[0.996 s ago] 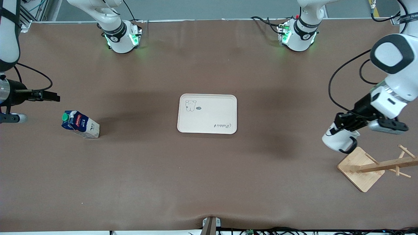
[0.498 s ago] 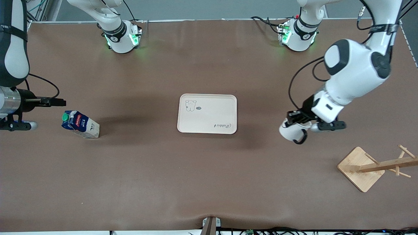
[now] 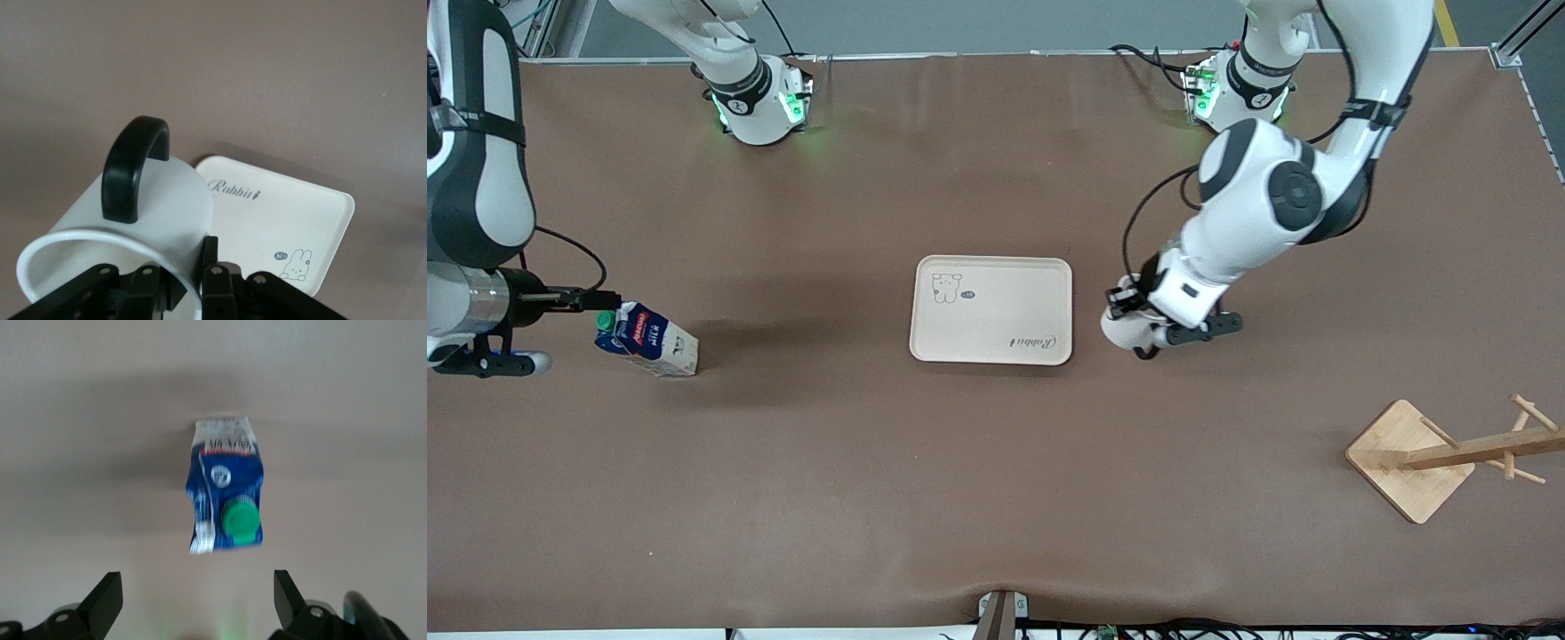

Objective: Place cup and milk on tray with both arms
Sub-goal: 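Lift the mug with the left gripper while the right gripper grasps the carton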

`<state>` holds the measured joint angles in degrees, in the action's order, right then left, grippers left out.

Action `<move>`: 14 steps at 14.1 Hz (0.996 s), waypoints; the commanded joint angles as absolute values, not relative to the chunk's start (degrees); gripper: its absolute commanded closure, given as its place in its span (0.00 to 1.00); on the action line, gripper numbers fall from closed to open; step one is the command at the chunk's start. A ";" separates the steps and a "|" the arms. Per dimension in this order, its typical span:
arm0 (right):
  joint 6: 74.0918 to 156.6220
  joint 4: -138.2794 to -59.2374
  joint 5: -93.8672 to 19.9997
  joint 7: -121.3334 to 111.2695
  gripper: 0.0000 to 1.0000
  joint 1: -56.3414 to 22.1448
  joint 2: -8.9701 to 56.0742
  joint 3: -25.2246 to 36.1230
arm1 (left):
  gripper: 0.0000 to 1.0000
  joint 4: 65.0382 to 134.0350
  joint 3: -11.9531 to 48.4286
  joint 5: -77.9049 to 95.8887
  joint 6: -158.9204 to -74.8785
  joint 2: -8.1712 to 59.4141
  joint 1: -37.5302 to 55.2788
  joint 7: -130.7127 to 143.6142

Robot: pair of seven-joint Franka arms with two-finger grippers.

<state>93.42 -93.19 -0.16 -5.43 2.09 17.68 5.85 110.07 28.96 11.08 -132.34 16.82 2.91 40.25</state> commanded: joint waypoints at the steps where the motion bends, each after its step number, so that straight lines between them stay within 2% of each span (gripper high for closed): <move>1: 99.12 -98.07 -0.62 -5.53 0.00 3.60 16.61 5.62 | 1.00 105.75 28.83 5.21 -131.92 21.60 7.02 49.71; 5: 100.19 -100.45 -0.62 -6.67 0.00 3.60 16.35 5.62 | 1.00 100.29 28.74 2.29 -131.92 28.64 12.82 60.54; 9: 105.72 -104.05 -0.62 -12.38 0.00 4.57 16.26 5.62 | 1.00 99.41 28.21 0.80 -131.92 32.95 16.70 66.25; 14: 106.96 -104.94 -0.97 -12.66 0.00 4.75 16.35 5.54 | 1.00 98.70 27.86 -1.41 -131.66 36.38 18.19 72.25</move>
